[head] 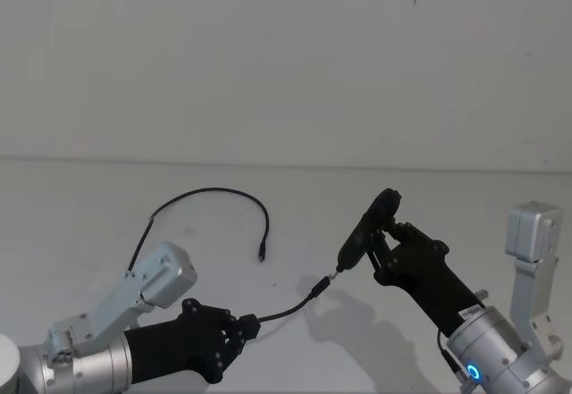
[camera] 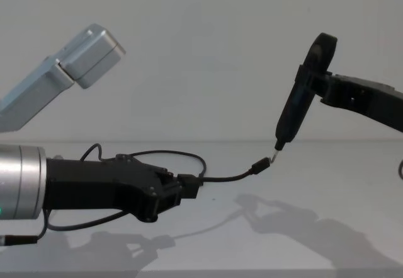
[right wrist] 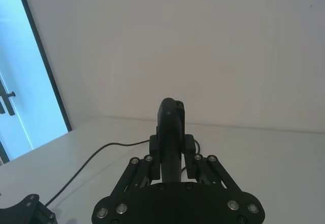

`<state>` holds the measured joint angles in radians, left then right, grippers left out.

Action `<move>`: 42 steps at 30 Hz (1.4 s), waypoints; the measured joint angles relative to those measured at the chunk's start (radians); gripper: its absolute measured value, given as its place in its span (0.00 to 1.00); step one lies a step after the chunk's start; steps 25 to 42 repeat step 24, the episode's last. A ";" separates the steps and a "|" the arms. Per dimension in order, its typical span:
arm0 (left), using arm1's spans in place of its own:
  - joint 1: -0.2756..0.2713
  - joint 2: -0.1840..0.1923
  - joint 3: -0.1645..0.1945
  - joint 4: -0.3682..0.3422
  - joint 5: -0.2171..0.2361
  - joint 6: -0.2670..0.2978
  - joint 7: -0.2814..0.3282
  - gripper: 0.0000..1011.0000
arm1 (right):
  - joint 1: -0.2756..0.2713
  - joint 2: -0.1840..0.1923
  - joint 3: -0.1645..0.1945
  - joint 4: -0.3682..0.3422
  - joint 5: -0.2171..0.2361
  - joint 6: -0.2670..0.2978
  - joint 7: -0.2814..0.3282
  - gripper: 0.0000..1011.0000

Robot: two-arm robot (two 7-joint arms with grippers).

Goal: Pick up the data cable with the one hand.

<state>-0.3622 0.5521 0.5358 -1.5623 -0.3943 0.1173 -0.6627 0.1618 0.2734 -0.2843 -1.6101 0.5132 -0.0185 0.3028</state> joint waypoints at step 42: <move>0.000 0.000 0.000 0.000 0.000 0.000 0.000 0.04 | -0.001 0.006 -0.020 -0.018 0.037 0.013 0.016 0.27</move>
